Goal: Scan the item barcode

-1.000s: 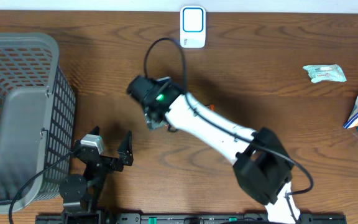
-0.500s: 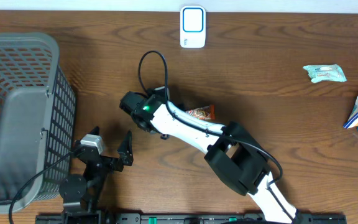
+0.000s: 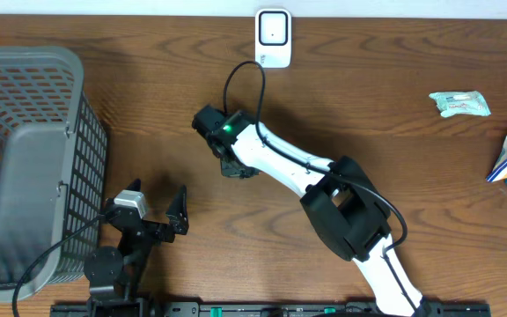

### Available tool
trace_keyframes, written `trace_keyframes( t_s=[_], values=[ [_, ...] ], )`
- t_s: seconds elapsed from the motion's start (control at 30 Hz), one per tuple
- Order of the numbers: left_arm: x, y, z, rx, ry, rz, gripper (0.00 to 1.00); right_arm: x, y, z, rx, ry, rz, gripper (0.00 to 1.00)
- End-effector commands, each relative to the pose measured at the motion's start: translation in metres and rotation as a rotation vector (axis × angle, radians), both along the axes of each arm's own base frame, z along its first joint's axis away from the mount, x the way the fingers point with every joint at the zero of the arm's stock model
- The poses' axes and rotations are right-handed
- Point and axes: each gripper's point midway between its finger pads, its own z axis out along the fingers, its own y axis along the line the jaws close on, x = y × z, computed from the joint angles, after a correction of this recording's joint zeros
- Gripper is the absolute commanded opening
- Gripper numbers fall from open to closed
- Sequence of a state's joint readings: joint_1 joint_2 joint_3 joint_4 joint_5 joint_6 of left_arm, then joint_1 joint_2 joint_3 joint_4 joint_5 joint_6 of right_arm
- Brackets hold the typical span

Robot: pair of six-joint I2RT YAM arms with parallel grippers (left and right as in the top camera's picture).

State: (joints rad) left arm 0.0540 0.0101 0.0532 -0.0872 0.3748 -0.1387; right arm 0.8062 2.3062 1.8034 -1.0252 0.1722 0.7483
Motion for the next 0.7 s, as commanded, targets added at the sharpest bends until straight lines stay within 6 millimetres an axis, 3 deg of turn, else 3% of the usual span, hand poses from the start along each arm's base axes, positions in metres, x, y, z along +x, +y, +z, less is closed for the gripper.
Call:
trace_keyframes(
  t_s=[0.0, 0.17, 0.37, 0.43, 0.67],
  values=[
    [-0.001, -0.001, -0.013, -0.011, 0.042, -0.005, 0.98, -0.016, -0.005, -0.036, 0.001, 0.148, 0.078, 0.01],
    [-0.001, -0.001, -0.013, -0.011, 0.042, -0.005, 0.98, -0.019, 0.002, 0.006, 0.179, 0.285, 0.136, 0.01],
    [-0.001, -0.001, -0.013, -0.011, 0.042, -0.005, 0.98, -0.016, 0.011, 0.095, 0.574, 0.361, 0.257, 0.01],
    [-0.001, -0.001, -0.013, -0.011, 0.042, -0.005, 0.98, -0.016, 0.015, 0.134, 0.773, 0.361, 0.333, 0.01],
    [-0.001, -0.001, -0.014, -0.011, 0.042, -0.005, 0.98, -0.024, 0.022, 0.206, 1.244, 0.394, 0.479, 0.01]
  ],
)
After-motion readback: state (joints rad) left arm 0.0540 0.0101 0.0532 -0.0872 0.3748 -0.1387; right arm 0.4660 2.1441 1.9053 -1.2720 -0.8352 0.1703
